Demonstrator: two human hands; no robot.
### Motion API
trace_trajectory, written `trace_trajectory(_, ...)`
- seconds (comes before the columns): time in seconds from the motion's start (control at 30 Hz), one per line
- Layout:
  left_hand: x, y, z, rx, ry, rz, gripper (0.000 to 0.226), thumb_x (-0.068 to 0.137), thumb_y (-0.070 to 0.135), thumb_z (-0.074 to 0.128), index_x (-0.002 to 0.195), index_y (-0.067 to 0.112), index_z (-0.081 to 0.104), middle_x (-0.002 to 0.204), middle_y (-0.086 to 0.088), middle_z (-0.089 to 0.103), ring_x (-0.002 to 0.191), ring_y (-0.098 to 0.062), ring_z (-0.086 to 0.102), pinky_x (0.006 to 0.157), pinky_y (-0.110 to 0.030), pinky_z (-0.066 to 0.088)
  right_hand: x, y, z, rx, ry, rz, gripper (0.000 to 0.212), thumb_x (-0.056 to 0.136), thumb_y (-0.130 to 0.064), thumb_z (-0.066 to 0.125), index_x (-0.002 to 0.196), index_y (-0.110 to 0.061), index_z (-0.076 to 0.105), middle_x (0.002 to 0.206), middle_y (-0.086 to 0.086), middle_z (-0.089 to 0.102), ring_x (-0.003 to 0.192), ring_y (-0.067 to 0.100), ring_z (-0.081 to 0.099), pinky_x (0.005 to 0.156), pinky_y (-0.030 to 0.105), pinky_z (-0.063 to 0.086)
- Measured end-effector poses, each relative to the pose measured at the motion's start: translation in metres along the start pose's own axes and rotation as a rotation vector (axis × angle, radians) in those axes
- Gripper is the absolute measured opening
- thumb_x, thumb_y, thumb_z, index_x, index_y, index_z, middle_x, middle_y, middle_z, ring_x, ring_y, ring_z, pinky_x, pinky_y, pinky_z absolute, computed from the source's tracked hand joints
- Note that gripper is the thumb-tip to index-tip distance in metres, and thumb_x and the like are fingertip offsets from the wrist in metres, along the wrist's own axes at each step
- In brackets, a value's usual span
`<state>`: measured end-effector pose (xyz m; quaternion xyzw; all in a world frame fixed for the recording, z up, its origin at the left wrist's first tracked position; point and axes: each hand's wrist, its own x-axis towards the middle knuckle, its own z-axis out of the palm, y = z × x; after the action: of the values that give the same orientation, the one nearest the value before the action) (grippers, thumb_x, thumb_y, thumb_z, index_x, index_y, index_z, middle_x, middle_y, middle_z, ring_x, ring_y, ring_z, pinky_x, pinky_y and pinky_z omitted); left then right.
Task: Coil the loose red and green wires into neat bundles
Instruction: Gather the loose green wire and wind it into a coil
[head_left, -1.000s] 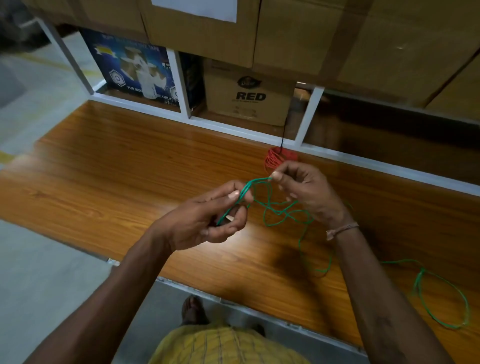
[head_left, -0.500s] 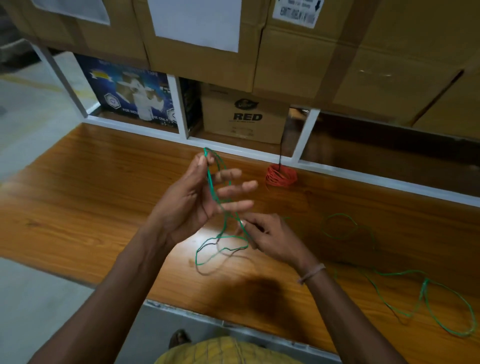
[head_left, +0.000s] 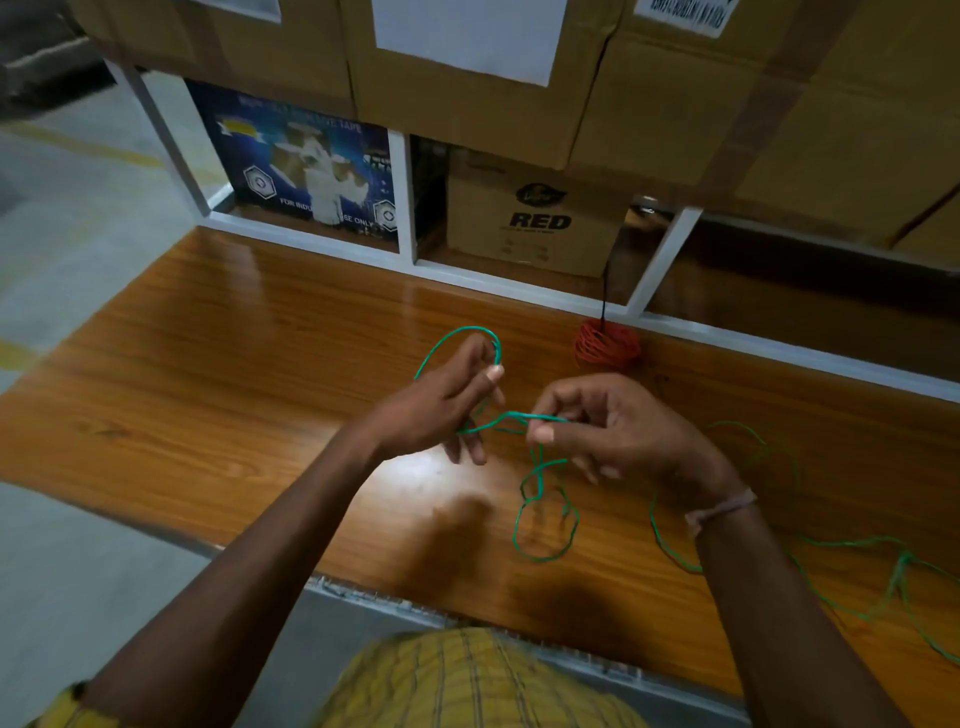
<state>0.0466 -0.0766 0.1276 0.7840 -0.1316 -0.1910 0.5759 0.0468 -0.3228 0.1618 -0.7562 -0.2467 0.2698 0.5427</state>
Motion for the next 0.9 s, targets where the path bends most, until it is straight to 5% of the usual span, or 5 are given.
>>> trace_trajectory(0.13,-0.010,0.000,0.002,-0.221,-0.123,0.020,0.023,0.117,0.036,0.037,0.112,0.013,0.034,0.109,-0.030,0.064,0.045,-0.016,0.033,0.043,-0.023,0.023,0.006,0.003,-0.017,0.337,0.153,-0.149,0.011,0.091,-0.006,0.061,0.083,-0.007,0.068,0.068,0.021,0.065,0.045,0.010,0.052,0.054,0.016,0.047)
trace_trajectory(0.33,-0.027,-0.008,0.007,-0.776,-0.436,-0.007,0.022,0.117,0.032,0.023,0.117,0.020,0.042,0.103,-0.024,0.054,0.041,-0.008,0.021,0.035,-0.017,0.015,0.031,0.028,-0.031,0.737,0.238,-0.196,0.018,0.100,-0.010,0.058,0.092,-0.008,0.074,0.047,-0.010,0.042,0.041,0.006,0.045,0.063,0.029,0.054)
trace_trajectory(0.5,-0.028,0.000,0.008,-1.182,-0.490,0.064,0.024,0.112,0.025,0.027,0.112,0.014,0.049,0.099,-0.022,0.050,0.039,-0.009,0.015,0.033,-0.016,0.014,0.047,0.045,-0.011,0.420,0.329,0.062,0.019,0.105,-0.019,0.060,0.092,-0.008,0.070,0.054,-0.004,0.040,0.038,0.005,0.033,0.045,0.022,0.044)
trace_trajectory(0.7,-0.020,0.006,0.000,-1.185,-0.254,0.119,0.032,0.117,0.036,0.027,0.119,0.021,0.055,0.107,-0.014,0.064,0.043,-0.006,0.038,0.038,-0.013,0.033,0.046,0.056,0.031,0.001,0.215,0.127,0.041,0.112,-0.036,0.049,0.096,-0.008,0.074,0.058,0.004,0.052,0.038,0.012,0.044,0.042,0.020,0.039)
trace_trajectory(0.9,-0.012,0.017,0.008,-1.181,-0.019,0.131,0.032,0.115,0.028,0.036,0.142,0.021,0.052,0.137,-0.019,0.068,0.056,-0.006,0.051,0.046,-0.015,0.027,0.044,0.053,0.064,-0.495,0.129,0.147,0.031,0.112,-0.041,0.043,0.101,-0.021,0.064,0.073,0.011,0.073,0.059,0.029,0.069,0.065,0.038,0.057)
